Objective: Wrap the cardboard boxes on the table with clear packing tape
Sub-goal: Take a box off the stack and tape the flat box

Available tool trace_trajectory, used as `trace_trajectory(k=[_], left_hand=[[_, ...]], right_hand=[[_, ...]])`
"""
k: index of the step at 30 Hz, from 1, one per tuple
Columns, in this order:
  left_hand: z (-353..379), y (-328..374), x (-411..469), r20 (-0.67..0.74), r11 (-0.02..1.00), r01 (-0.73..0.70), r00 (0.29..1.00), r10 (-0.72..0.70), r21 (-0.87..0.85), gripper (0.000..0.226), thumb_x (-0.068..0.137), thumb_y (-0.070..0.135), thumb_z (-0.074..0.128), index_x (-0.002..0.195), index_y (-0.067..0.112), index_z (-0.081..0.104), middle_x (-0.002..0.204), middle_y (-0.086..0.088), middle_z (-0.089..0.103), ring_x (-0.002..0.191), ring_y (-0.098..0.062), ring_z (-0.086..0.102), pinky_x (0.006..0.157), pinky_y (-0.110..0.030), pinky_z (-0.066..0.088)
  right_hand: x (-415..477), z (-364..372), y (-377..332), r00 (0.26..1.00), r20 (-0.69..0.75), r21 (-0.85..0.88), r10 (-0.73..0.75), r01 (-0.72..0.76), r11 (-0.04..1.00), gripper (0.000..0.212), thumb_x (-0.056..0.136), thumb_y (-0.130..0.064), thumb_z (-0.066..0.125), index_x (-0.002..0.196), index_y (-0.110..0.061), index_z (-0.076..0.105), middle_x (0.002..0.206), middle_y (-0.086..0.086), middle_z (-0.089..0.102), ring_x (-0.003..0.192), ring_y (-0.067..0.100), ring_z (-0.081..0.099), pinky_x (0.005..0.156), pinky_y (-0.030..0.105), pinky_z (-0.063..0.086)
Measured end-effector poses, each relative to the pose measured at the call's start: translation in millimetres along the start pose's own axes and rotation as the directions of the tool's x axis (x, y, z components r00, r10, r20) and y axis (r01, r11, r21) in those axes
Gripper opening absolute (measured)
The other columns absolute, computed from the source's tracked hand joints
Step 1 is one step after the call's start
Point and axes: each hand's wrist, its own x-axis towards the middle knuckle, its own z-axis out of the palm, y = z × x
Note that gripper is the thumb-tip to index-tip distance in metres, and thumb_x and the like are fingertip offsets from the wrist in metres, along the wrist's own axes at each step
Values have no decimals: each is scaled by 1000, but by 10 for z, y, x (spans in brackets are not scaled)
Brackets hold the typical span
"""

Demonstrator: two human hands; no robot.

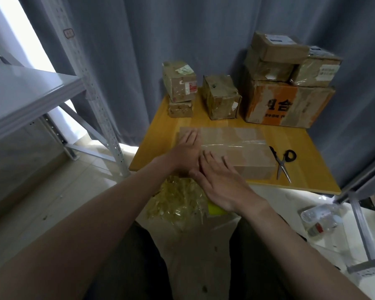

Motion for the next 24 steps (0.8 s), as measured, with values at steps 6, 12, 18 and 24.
trace_trajectory(k=[6,12,18,24], left_hand=[[46,-26,31,54,986,-75,996,67,148,126,88,76,53,158,1,-20,166,-22,-27,154,-34,-26,128,-45,-9],[82,-29,53,-19,996,-88,996,89,20,131,69,83,48,165,8,0,170,-22,-10,157,-34,-20,129,-47,-2],[13,48,-38,-33,999,-26,999,26,23,134,78,58,79,161,-2,-7,170,-18,-13,156,-31,-22,129,-43,1],[-24,94,-48,32,1000,12,999,-13,15,131,80,64,75,163,3,-7,170,-18,-15,156,-32,-24,130,-46,10]], right_hand=[[577,-74,170,993,58,-9,106,-106,994,84,100,-69,-1,166,-16,-3,173,2,-6,159,11,-11,128,40,-10],[1173,-172,357,985,53,-40,164,-162,986,81,103,-66,2,165,-14,-6,171,4,-20,156,15,-22,127,44,-14],[1479,-317,449,985,11,-72,175,-174,982,84,102,-69,3,164,-14,16,172,9,15,159,22,8,127,51,-8],[1372,-287,421,988,36,-61,147,-145,988,85,103,-68,2,166,-11,2,174,5,-4,159,18,-11,127,48,-10]])
